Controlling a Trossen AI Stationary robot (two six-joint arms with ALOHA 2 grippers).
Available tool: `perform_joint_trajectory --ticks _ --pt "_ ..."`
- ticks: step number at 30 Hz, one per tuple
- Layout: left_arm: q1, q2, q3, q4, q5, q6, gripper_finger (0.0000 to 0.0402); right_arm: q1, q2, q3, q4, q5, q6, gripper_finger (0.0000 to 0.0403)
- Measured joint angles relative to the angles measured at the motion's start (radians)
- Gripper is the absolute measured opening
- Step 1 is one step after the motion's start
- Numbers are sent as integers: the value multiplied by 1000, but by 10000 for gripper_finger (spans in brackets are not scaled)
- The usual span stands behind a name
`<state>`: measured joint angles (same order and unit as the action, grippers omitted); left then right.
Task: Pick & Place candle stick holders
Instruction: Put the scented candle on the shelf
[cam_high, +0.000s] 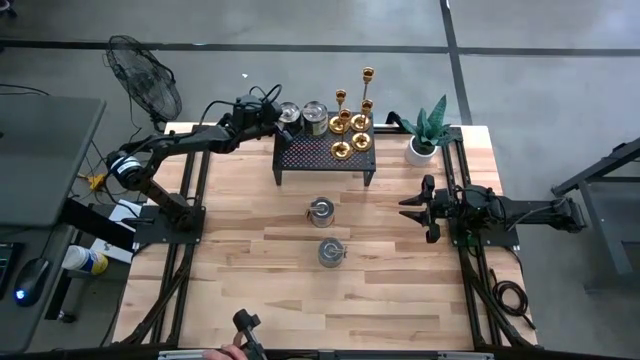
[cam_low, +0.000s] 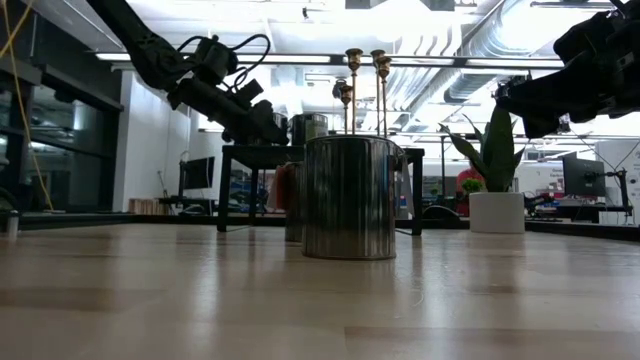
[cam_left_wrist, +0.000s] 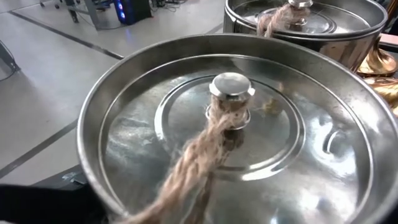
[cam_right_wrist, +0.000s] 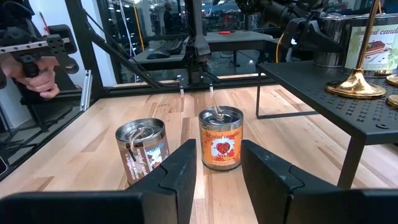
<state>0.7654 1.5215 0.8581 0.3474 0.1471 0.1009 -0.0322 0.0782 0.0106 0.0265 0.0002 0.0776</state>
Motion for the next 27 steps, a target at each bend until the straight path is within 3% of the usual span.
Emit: perform_joint_trajectory --ticks 27 --pt "0 -14 -2 1 -26 -8 383 0 0 0 0 0 0 117"
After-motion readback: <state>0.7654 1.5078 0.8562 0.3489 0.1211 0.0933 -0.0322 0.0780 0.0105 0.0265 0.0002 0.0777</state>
